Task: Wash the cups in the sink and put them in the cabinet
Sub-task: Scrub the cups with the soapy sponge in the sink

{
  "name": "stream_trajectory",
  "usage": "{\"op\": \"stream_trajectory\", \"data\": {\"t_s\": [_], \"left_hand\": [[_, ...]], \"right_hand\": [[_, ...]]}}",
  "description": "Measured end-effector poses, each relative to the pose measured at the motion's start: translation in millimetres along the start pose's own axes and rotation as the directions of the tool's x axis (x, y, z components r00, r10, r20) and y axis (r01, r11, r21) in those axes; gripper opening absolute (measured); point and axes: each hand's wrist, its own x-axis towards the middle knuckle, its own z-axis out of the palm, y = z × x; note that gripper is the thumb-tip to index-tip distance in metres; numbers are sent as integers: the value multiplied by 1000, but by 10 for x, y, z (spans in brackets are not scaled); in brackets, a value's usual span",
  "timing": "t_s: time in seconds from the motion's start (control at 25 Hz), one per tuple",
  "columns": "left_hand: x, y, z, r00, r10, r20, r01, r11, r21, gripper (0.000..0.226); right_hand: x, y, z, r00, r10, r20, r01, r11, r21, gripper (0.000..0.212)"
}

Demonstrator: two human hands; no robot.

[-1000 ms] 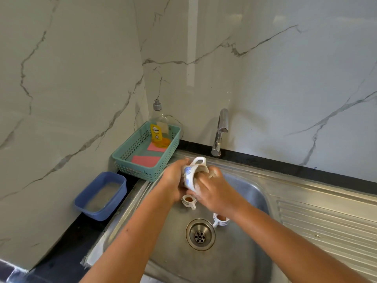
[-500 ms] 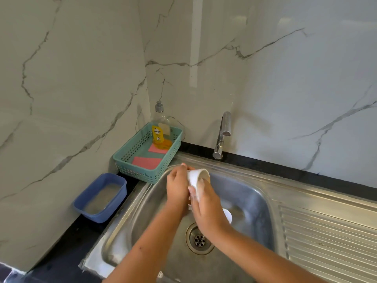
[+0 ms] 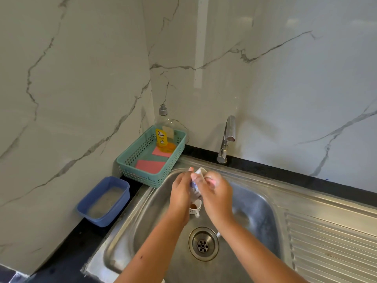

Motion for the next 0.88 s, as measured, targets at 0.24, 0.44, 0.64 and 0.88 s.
{"op": "stream_trajectory", "data": {"t_s": [0.24,0.44,0.64,0.88], "left_hand": [[-33,177,-233,952,25,304,-49,996,70,42],[-31,313,-354,913,-76,402,20,990,142,46],[-1,232,-335,989,7,149,-35,981,191,56],[-30,110,-315,989,114,92,-124,986,115,35]], "right_hand": [[175,-226,-138,801,583,134,-538,603,589,34],[186,-209,-195,770,575,277,-584,462,667,7],[196,-231,-272,884,450,127,-436,695,572,26],[146,-146,-289,977,208,-45,-212,971,-111,41]]}}
